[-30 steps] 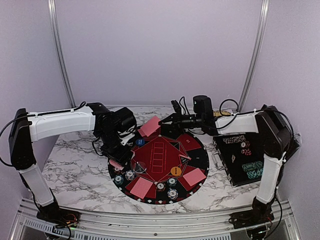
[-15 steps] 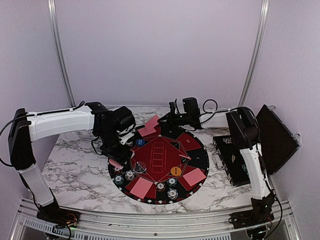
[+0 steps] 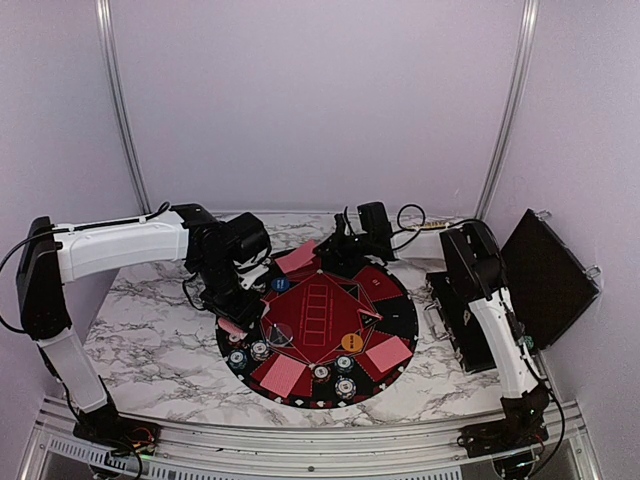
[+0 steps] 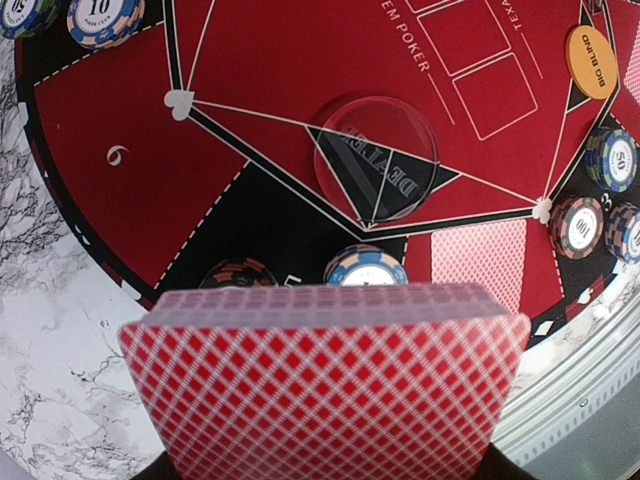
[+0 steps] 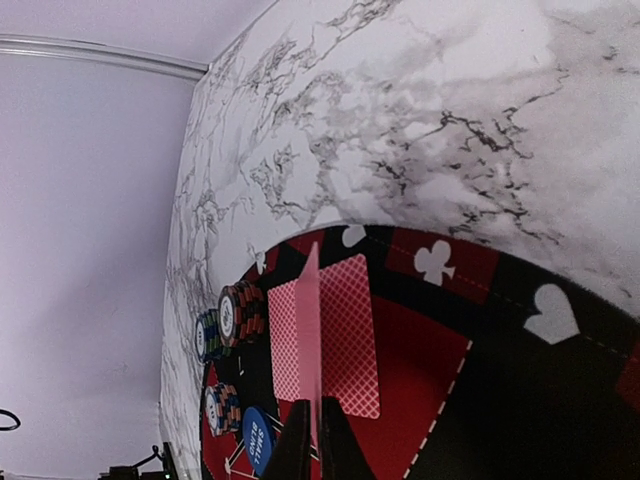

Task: Distribute texas hold em gaming equipment
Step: Distribute the poker card in the small blind area.

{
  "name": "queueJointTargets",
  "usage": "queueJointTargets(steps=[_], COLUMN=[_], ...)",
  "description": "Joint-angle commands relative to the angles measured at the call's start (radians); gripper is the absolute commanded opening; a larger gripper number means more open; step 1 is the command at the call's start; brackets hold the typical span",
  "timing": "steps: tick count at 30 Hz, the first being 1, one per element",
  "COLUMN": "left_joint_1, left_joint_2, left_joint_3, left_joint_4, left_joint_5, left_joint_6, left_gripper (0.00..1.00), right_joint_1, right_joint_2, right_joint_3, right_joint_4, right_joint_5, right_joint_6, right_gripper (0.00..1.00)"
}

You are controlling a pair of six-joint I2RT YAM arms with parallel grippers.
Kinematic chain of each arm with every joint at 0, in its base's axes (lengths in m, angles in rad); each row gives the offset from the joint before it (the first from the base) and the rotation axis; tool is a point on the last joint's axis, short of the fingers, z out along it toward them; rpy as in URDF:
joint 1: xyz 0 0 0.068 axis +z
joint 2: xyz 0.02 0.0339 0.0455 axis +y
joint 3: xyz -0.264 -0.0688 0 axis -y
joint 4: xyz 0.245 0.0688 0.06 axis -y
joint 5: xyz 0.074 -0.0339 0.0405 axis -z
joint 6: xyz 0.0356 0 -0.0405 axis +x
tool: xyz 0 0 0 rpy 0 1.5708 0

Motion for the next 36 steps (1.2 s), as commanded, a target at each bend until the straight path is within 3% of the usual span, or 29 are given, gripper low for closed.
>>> queueJointTargets(steps=[1,7,13,24,29,36], left_joint_1=[0.005,0.005,0.005,0.005,0.003,-0.005], left_joint_2=[-0.015,-0.015,-0.015,-0.013,-0.008,-0.002], left_joint_3=[0.022,0.022,0.019,0.028,0.032,0.045], left_joint_4=[-0.014,-0.016,-0.016,-0.016,-0.016,-0.017], left_joint_5=[0.014,0.014,0.015,0.022,0.023,0.023], left_joint_6=[0.005,0.004,0.003,0.0,0.0,0.003], left_gripper=[0.37,0.37,0.36,0.36,0.36,0.36], right_joint_1=[0.017,0.044,0.07,0.091,0.091,0.09], right_joint_2=[0.022,0.029,0.018,-0.072,-0.195,-0.391], right_joint_3=[0.078,0.169,0.218,0.182,0.058,-0.249], right_joint_4=[-0.088,-0.277,-0.421,-0.497,-0.432,-0.205], right_joint_5=[0.052,0.148,0.266,0.408,0.345,0.054], right_joint_6=[-0.081,-0.209,-0.316,-0.416,-0.405,-0.287], right_gripper=[0.11,0.24,0.29,0.51,0.58,0.61])
